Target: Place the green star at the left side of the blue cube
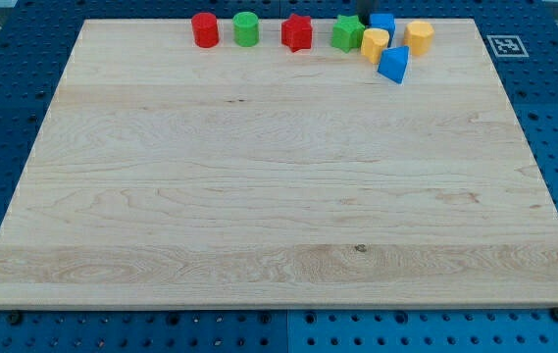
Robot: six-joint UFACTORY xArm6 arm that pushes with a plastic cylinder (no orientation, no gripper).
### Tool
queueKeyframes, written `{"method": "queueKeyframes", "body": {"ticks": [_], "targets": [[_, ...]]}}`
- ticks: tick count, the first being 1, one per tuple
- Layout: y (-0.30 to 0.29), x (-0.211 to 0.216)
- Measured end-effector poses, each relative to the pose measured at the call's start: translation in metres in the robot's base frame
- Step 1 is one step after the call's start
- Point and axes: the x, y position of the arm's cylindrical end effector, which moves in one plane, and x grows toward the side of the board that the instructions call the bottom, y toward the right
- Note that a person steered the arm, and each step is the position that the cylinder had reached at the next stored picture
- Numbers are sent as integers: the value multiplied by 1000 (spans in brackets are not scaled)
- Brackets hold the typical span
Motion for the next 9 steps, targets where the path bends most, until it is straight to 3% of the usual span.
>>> {"method": "queueKeyframes", "body": {"ticks": [3, 5, 9], "targets": [[0, 19], [-4, 0], [-28, 12]]}}
